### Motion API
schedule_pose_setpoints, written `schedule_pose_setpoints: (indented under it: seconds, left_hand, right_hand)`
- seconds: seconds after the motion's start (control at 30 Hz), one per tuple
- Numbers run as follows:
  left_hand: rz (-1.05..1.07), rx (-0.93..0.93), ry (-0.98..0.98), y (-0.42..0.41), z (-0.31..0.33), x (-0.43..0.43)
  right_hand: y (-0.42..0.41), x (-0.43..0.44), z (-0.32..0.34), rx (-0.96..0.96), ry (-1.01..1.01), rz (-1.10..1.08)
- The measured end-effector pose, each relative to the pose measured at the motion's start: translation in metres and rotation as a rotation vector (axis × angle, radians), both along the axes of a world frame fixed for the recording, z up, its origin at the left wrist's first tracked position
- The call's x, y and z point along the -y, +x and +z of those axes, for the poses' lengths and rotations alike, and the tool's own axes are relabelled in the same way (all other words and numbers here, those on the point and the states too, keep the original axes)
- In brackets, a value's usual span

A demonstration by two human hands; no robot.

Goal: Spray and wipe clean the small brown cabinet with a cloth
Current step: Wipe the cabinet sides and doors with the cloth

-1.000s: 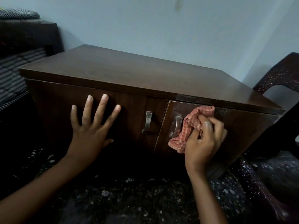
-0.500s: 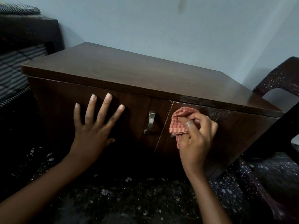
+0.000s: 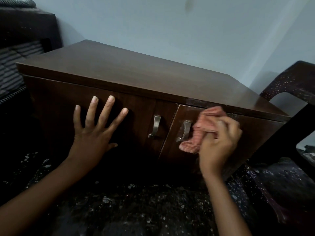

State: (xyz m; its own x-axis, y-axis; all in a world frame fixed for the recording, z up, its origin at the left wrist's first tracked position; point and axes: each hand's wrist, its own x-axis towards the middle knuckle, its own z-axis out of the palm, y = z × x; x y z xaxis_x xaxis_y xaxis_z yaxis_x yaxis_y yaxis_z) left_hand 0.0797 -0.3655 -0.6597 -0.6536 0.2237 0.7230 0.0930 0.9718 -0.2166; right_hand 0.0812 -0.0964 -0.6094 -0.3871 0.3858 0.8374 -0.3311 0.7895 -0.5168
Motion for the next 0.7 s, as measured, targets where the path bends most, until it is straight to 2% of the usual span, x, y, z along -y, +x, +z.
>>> schedule_pose_setpoints:
  seconds: [0.07, 0.1, 0.27, 0.33, 0.37, 0.43, 0.53, 0.6, 0.7]
  left_hand:
    - [-0.014, 0.001, -0.002, 0.000, 0.000, 0.000]
    - [-0.018, 0.001, -0.002, 0.000, 0.001, -0.001]
    - [-0.038, 0.018, 0.034, -0.002, -0.002, 0.002]
    - [-0.045, 0.021, 0.028, -0.003, -0.001, 0.003]
    - [-0.048, 0.016, 0.028, -0.003, -0.002, 0.003]
    - [-0.054, 0.021, 0.039, -0.003, 0.000, 0.003]
    - [-0.053, 0.031, 0.036, -0.003, 0.000, 0.003]
    - [-0.053, 0.043, 0.042, -0.002, 0.000, 0.003]
    - [-0.059, 0.052, 0.053, -0.003, 0.000, 0.002]
  right_hand:
    - [-0.002, -0.020, 0.003, -0.002, -0.242, -0.075]
    - [-0.002, -0.022, 0.003, 0.007, -0.250, -0.087]
    - [0.007, 0.032, 0.014, -0.032, 0.136, 0.137]
    - [0.010, 0.044, 0.021, -0.049, 0.223, 0.171]
    - [0.008, 0.037, 0.021, -0.063, 0.213, 0.173]
    - [0.005, 0.018, 0.017, -0.091, 0.021, 0.152]
    - [-0.002, 0.000, 0.010, -0.118, -0.207, -0.040]
    - [-0.006, 0.004, 0.014, -0.131, -0.239, -0.067]
    - [-0.003, 0.037, 0.023, -0.138, -0.161, 0.066]
